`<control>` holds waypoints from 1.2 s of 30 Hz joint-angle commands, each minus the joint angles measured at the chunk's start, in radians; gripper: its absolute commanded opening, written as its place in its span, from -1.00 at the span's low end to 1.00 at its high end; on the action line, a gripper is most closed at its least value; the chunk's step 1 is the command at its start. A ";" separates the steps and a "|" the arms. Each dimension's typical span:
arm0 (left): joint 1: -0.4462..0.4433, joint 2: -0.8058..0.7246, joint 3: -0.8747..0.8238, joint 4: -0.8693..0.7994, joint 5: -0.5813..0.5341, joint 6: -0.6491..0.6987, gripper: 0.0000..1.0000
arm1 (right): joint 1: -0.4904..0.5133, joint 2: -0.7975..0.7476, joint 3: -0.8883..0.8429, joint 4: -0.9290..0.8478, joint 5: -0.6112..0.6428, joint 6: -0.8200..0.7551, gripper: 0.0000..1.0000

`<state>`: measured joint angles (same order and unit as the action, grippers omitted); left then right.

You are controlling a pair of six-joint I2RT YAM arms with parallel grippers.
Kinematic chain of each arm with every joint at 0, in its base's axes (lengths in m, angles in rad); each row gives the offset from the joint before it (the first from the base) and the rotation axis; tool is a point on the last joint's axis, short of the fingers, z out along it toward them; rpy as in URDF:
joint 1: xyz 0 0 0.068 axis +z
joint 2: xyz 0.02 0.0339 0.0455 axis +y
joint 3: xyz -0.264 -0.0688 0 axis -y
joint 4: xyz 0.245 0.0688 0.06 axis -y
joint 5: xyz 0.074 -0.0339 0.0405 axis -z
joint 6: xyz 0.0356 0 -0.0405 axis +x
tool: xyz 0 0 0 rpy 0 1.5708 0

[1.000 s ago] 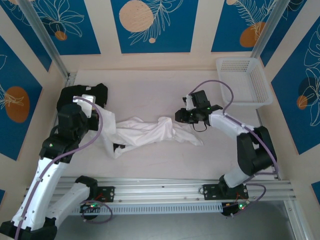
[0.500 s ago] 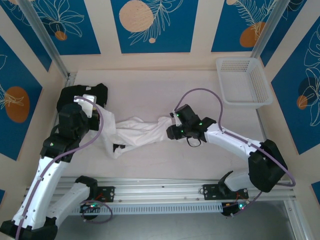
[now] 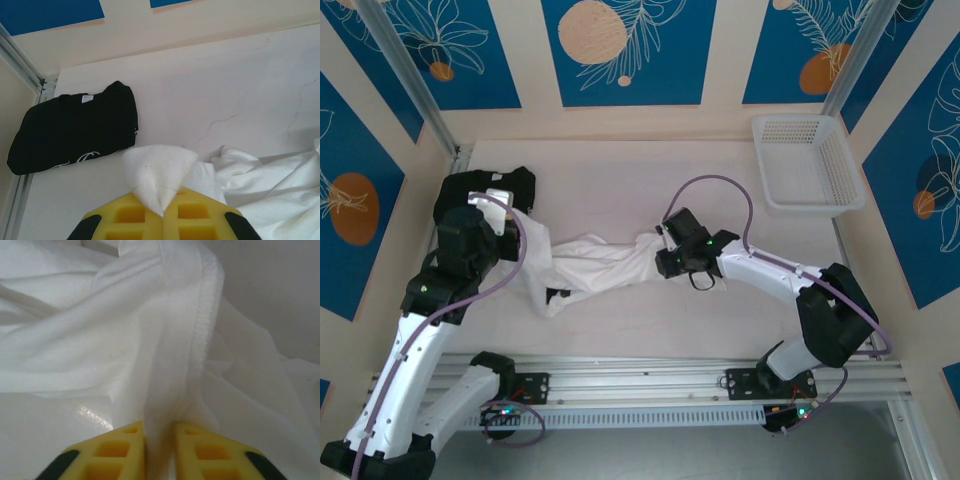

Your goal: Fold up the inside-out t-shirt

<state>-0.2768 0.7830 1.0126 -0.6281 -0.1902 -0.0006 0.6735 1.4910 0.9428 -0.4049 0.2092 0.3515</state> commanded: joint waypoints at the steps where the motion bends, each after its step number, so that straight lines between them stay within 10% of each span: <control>1: 0.016 -0.007 -0.008 0.024 0.017 -0.004 -1.00 | -0.013 0.012 0.029 0.014 -0.015 -0.014 -0.81; 7: 0.019 0.009 0.021 0.013 0.030 -0.020 -1.00 | -0.134 -0.164 0.025 0.052 -0.255 -0.023 -1.00; 15: 0.022 -0.039 0.282 0.018 0.115 -0.143 -1.00 | -0.557 -0.570 0.101 0.188 -0.736 0.120 -1.00; 25: 0.021 -0.132 0.596 0.296 0.051 -0.137 -1.00 | -0.729 -0.793 0.565 -0.113 -0.379 -0.007 -1.00; 36: 0.050 0.474 0.908 0.226 -0.100 0.030 -1.00 | -0.732 -0.465 0.639 0.082 -0.235 -0.133 -1.00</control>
<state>-0.2611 1.0718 1.8858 -0.3698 -0.2150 -0.0486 -0.0498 0.8764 1.6024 -0.3744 -0.1265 0.2859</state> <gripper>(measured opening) 0.042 0.042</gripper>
